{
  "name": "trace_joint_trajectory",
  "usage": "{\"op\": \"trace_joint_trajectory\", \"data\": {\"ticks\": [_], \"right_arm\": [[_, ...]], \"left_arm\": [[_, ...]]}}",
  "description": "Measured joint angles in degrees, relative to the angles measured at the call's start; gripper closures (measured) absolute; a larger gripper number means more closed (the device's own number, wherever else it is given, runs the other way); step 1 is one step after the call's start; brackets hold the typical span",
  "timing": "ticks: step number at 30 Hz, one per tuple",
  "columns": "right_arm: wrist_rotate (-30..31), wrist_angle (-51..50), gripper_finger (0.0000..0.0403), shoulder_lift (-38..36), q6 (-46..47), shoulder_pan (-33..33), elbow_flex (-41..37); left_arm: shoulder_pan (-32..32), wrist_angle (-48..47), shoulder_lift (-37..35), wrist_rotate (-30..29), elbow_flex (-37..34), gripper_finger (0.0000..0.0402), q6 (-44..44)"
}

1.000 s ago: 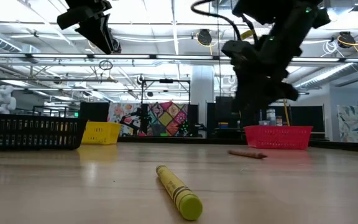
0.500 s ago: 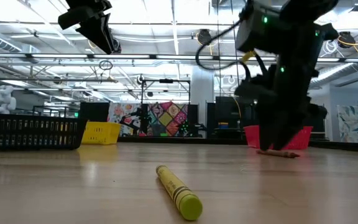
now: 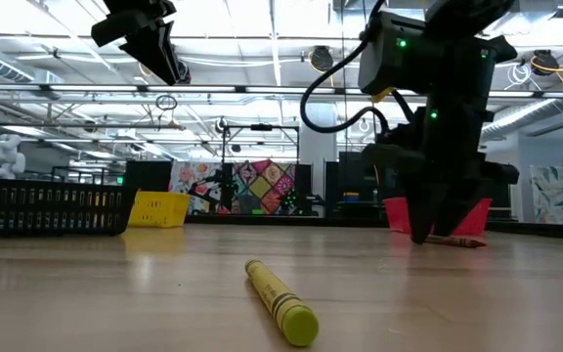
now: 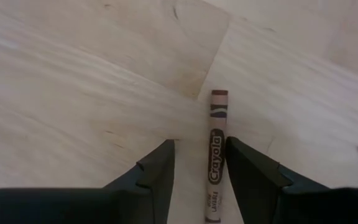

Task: Sort crayons
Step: Put the brown crayon into the red bin

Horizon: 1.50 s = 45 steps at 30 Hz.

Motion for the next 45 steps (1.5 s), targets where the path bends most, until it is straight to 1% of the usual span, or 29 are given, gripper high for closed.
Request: {"op": "trace_joint_trajectory", "data": {"ticks": [4, 8, 12, 17, 19, 29, 34, 38, 42, 45], "right_arm": [[-0.7, -1.1, 0.0273, 0.0, 0.1, -0.1, 0.0], [-1.1, -1.5, 0.0291, 0.1, -0.2, -0.1, -0.1], [-1.2, -2.0, 0.0325, 0.1, -0.4, -0.1, -0.1], [-1.3, -2.3, 0.0384, 0.1, -1.3, -0.1, -0.2], [-1.3, -2.3, 0.0396, 0.1, -2.2, -0.1, -0.2], [-1.3, -2.2, 0.0400, -0.5, -2.8, -0.1, -0.1], [-1.1, -1.4, 0.0402, -2.8, -5.4, -0.1, 1.7], [-1.3, -2.9, 0.0402, -4.7, -8.0, 0.1, 3.2], [-0.2, -2.6, 0.0402, -7.3, -8.7, 0.0, 4.3], [3.6, -4.4, 0.0402, -9.5, -9.5, 0.0, 5.0]], "left_arm": [[0.0, 0.0, 0.0, 0.0, 0.0, 0.0307, 0.0], [0.0, 0.0, 0.0, 0.0, 0.0, 0.0307, 0.0], [0.0, 0.0, 0.0, 0.0, 0.0, 0.0307, 0.0], [0.0, 0.0, 0.0, 0.1, 0.0, 0.0307, 0.0], [0.0, 0.0, 0.0, 0.1, 0.0, 0.0307, 0.0], [0.0, 0.0, 0.0, 0.1, 0.0, 0.0307, 0.0], [0.0, 0.0, 0.0, 0.1, 0.0, 0.0307, 0.0], [0.0, 0.0, 0.0, 0.4, 0.0, 0.0307, 0.0], [0.0, 0.0, 0.0, 0.4, 0.0, 0.0307, 0.0], [0.0, 0.0, 0.0, 0.4, 0.0, 0.0307, -0.1]]}}
